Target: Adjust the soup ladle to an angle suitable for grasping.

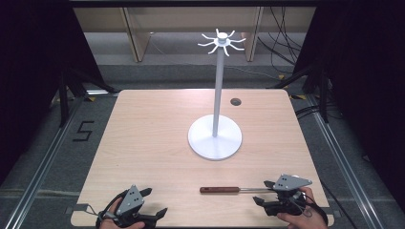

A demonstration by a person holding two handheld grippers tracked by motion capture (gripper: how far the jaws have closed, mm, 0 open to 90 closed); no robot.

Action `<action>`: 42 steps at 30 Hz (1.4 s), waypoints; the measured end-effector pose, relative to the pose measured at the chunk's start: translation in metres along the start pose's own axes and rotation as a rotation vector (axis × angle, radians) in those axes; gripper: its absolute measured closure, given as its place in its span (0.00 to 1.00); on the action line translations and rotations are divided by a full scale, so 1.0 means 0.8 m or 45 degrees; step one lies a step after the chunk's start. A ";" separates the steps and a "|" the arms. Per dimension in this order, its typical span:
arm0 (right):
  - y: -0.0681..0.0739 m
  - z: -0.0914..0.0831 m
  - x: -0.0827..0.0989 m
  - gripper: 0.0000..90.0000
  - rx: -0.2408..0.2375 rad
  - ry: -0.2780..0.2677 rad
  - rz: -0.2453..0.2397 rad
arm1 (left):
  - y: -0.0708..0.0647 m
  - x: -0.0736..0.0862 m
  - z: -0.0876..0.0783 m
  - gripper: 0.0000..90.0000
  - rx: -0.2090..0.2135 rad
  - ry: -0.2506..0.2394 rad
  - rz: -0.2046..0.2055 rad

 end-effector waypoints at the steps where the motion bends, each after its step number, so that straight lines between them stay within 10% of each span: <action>1: 0.001 0.000 0.000 0.33 -0.003 0.006 0.012 | 0.001 0.000 -0.001 0.17 -0.003 0.005 0.009; 17: 0.004 0.005 -0.001 0.33 -0.017 0.027 -0.034 | -0.002 0.001 0.001 0.17 -0.011 0.011 -0.026; 20: 0.006 0.008 -0.004 0.33 -0.015 0.023 -0.037 | 0.002 0.000 0.001 0.17 -0.011 0.009 0.032; 25: 0.011 0.013 -0.007 0.33 -0.017 0.046 -0.042 | -0.003 0.000 0.003 0.17 0.001 -0.005 -0.031; 42: 0.027 0.056 -0.042 0.28 -0.022 0.182 -0.232 | 0.001 0.000 0.002 0.18 -0.016 0.017 0.020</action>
Point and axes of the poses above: each handheld gripper's, and its own axes: z roughly forward along the jaws, x roughly out of its underside, y roughly to its left, the point moved 5 cm from there along z, roughly forward along the jaws
